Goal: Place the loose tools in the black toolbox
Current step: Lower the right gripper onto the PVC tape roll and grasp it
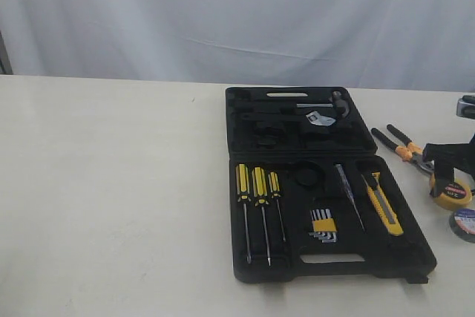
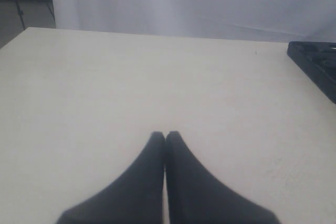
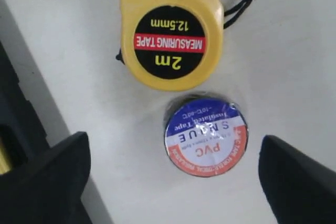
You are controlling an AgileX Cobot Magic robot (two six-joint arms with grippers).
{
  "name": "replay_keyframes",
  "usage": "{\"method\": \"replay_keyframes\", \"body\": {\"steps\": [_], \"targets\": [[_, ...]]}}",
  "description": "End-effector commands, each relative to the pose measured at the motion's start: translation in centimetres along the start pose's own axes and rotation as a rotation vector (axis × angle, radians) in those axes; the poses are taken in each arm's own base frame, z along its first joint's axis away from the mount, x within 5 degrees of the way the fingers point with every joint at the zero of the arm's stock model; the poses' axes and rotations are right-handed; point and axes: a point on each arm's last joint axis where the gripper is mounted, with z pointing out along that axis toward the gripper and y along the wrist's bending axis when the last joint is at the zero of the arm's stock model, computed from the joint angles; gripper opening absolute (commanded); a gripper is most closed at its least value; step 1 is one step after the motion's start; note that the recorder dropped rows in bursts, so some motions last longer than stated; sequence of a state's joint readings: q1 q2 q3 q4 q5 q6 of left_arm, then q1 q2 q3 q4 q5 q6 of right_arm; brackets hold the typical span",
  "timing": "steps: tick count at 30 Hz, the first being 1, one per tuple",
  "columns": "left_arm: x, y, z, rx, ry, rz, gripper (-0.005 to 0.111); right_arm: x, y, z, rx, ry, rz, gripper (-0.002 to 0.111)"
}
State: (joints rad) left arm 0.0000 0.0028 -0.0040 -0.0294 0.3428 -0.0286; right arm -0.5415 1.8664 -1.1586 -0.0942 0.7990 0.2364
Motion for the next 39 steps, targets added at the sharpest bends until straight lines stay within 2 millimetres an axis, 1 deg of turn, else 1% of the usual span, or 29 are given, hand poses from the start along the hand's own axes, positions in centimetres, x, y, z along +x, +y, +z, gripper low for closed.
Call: {"method": "replay_keyframes", "body": {"steps": [1,4,5,11,18,21,27,28,29,30,31,33,36,39], "targets": [[0.1,0.0,0.0,0.007,0.001,-0.002,0.0,-0.2,-1.3,0.2,0.004,-0.007,0.039,0.082],[0.1,0.0,0.0,0.007,0.001,-0.002,0.0,-0.2,-2.3,0.4,-0.016,0.005,0.086,0.082],[0.1,0.0,0.0,0.007,0.001,-0.002,0.0,-0.2,-2.6,0.6,-0.052,0.013,0.096,0.082],[0.1,0.0,0.0,0.007,0.001,-0.002,0.0,-0.1,-2.4,1.8,-0.068,0.051,0.068,0.082],[0.1,0.0,0.0,0.005,0.001,0.004,0.0,0.0,-2.4,2.7,-0.063,0.075,0.057,0.082],[0.1,0.0,0.0,0.005,0.001,0.004,0.0,0.1,-2.4,3.6,-0.057,0.105,0.052,0.082],[0.1,0.0,0.0,0.005,0.001,0.004,0.0,0.4,-2.4,4.5,-0.051,0.139,0.048,0.081],[0.1,0.0,0.0,0.005,0.001,0.004,0.0,0.4,-2.4,4.6,-0.05,0.148,0.047,0.079],[0.1,0.0,0.0,0.005,0.001,0.004,0.0,0.5,-2.4,4.8,-0.048,0.157,0.056,0.069],[0.1,0.0,0.0,0.005,0.001,0.004,0.0,0.5,-2.4,4.8,-0.046,0.157,0.07,0.062],[0.1,0.0,0.0,0.005,0.001,0.004,0.0,0.5,-2.5,4.8,-0.034,0.156,0.082,0.048],[0.1,0.0,0.0,0.005,0.001,0.004,0.0,0.5,-2.6,4.8,-0.028,0.159,0.075,0.037],[0.1,0.0,0.0,0.005,0.001,0.004,0.0,0.5,-2.6,4.6,-0.028,0.159,0.073,0.027],[0.1,0.0,0.0,0.005,0.001,0.004,0.0,0.4,-2.6,3.7,-0.036,0.14,0.081,0.023]]}}
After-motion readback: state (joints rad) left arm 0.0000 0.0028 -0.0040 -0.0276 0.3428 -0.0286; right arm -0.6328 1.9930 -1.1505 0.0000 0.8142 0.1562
